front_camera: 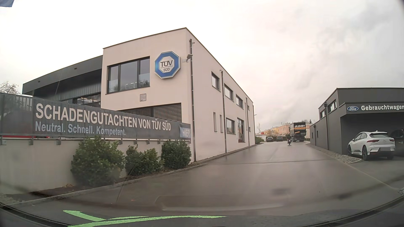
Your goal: Follow the waypoints while adhering to traffic rules and regulations
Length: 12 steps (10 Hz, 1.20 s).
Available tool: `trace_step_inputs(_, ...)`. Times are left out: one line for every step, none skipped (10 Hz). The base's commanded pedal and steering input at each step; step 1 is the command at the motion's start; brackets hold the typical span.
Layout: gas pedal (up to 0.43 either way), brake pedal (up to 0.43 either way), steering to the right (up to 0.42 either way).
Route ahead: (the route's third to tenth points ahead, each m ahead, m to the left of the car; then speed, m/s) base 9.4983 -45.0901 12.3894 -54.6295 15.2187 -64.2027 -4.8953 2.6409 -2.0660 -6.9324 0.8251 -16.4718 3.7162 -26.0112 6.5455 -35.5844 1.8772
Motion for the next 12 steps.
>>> trace_step_inputs(0.0,0.0,0.561)
trace_step_inputs(0.0,0.0,0.533)
trace_step_inputs(0.0,0.0,0.501)
trace_step_inputs(0.0,0.0,0.467)
trace_step_inputs(0.0,0.0,0.428)
trace_step_inputs(0.0,0.0,0.394)
trace_step_inputs(0.0,0.0,0.364)
trace_step_inputs(0.0,0.0,0.328)
trace_step_inputs(0.0,0.0,0.297)
trace_step_inputs(0.0,0.0,0.251)
trace_step_inputs(0.0,0.0,0.2)
trace_step_inputs(0.0,0.0,0.151)
